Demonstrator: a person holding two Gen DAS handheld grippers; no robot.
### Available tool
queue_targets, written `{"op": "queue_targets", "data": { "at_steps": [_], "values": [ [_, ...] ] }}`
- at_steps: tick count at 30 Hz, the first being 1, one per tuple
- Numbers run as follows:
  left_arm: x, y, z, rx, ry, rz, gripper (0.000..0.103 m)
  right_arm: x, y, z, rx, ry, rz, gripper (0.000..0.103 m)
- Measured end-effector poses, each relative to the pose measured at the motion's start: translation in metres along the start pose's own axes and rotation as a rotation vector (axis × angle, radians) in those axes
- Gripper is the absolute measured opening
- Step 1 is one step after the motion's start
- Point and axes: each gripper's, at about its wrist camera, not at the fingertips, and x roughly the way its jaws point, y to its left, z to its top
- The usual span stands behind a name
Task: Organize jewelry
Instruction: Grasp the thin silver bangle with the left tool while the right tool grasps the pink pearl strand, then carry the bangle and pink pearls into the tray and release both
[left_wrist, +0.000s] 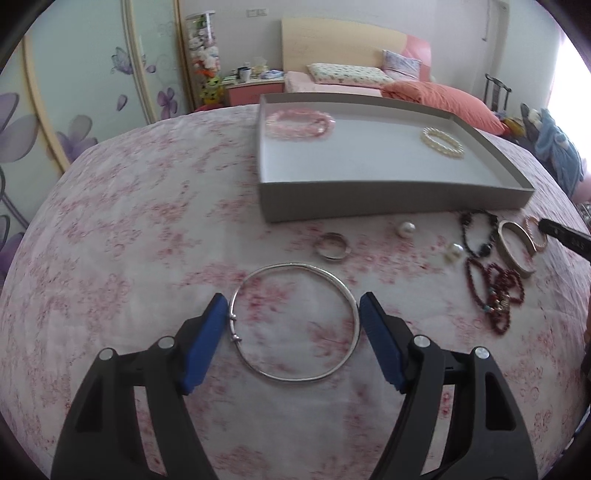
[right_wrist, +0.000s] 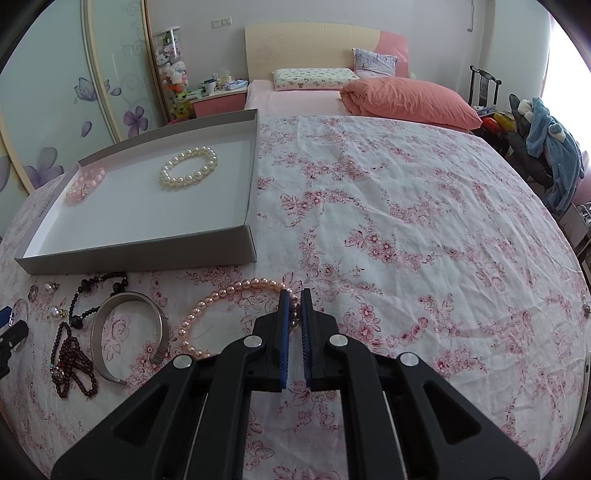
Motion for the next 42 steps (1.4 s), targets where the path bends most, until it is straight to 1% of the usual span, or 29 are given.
{"op": "queue_targets", "data": {
  "at_steps": [30, 31, 32, 34, 36, 38, 42],
  "values": [
    [-0.002, 0.003, -0.001, -0.006, -0.003, -0.001, 0.071, -0.001, 0.003, 0.001, 0.004, -0.004, 0.025, 0.007],
    [-0.001, 0.003, -0.001, -0.005, -0.005, -0.007, 0.071, -0.004, 0.002, 0.001, 0.005, -0.016, 0.025, 0.007],
    [-0.002, 0.004, -0.001, -0.008, -0.008, -0.012, 0.071, -0.011, 0.004, 0.0, 0.014, -0.049, 0.033, 0.007],
    [-0.003, 0.007, -0.002, -0.021, -0.013, -0.02, 0.071, -0.023, 0.001, 0.001, 0.025, -0.092, 0.07, 0.007],
    [-0.006, 0.009, -0.002, -0.028, -0.026, -0.019, 0.071, -0.039, 0.008, 0.004, 0.023, -0.141, 0.104, 0.007],
    [-0.012, 0.011, -0.002, -0.03, -0.048, -0.016, 0.071, -0.053, 0.014, 0.006, 0.009, -0.181, 0.129, 0.007],
    [-0.033, 0.012, 0.0, -0.03, -0.127, -0.012, 0.071, -0.076, 0.029, 0.01, -0.005, -0.243, 0.179, 0.007]
  ]
}}
